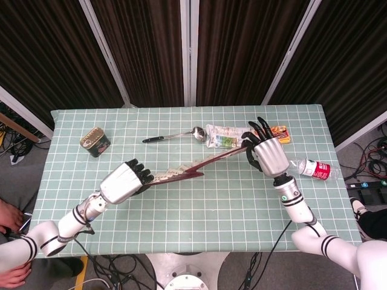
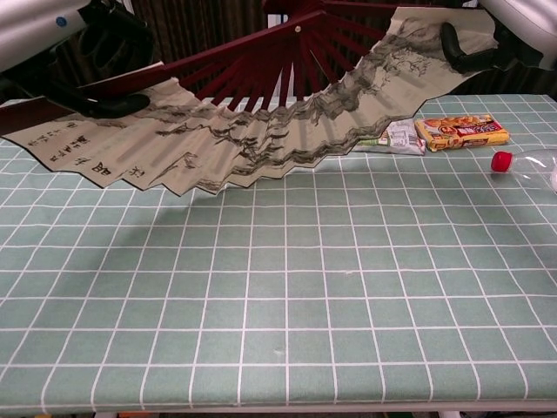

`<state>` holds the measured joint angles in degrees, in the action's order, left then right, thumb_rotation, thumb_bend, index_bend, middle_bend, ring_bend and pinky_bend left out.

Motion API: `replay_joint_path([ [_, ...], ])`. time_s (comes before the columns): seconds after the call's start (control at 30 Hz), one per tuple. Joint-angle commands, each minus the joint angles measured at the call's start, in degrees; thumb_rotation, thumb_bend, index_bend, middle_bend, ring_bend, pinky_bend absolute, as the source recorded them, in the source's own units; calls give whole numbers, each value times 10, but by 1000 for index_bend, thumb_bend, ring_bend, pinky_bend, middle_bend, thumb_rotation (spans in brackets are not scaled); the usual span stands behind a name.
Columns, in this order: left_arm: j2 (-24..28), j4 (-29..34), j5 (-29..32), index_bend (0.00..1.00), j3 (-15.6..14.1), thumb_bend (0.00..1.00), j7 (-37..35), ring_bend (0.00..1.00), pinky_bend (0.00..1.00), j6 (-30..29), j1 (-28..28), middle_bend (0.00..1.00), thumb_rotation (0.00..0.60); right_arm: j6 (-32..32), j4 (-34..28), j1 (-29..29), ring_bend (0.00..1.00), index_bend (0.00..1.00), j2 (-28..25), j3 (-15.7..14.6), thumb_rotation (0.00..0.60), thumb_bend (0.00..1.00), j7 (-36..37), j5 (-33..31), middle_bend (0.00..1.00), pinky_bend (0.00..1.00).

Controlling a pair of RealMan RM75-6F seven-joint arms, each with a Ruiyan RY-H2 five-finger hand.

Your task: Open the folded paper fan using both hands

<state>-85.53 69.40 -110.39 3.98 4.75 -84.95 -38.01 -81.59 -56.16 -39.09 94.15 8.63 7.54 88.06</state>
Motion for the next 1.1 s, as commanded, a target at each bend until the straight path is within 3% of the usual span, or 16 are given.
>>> replay_joint_path([
  [0.03, -17, -19, -19, 634, -8, 308, 40, 663, 684, -27, 8, 681, 600, -49, 46, 19, 126, 711, 34, -1, 600, 626, 2, 18, 356, 0],
  [0.3, -22, -26, -19, 629, -5, 309, 66, 661, 679, -40, 6, 673, 600, -73, 94, 21, 125, 678, 58, 5, 600, 626, 15, 26, 345, 0],
  [0.5, -49, -71, -22, 628, -5, 309, 106, 648, 678, -51, 9, 666, 600, -100, 148, 24, 125, 665, 89, 4, 600, 625, -5, 35, 343, 0],
  [0.63, -50, -66, -11, 606, -19, 299, 105, 624, 654, -26, 11, 637, 600, -106, 180, 32, 122, 642, 106, -7, 600, 625, -6, 41, 334, 0],
  [0.7, -38, -36, 1, 552, -27, 276, 111, 591, 631, 2, 12, 601, 600, -110, 190, 37, 116, 628, 112, -13, 600, 624, -4, 44, 327, 0],
  [0.87, 3, 68, 47, 342, -38, 90, 120, 465, 587, 86, 8, 460, 600, -110, 207, 55, 62, 557, 114, -35, 600, 624, -30, 55, 287, 0],
  [1.0, 34, 142, 85, 283, -43, 6, 143, 380, 510, 154, 2, 387, 600, -105, 194, 77, 0, 374, 104, -50, 600, 617, -49, 56, 204, 0],
  [1.1, 55, 188, 118, 218, -44, 0, 165, 263, 384, 200, -2, 289, 600, -92, 173, 92, 0, 202, 92, -55, 600, 581, -57, 49, 152, 0],
])
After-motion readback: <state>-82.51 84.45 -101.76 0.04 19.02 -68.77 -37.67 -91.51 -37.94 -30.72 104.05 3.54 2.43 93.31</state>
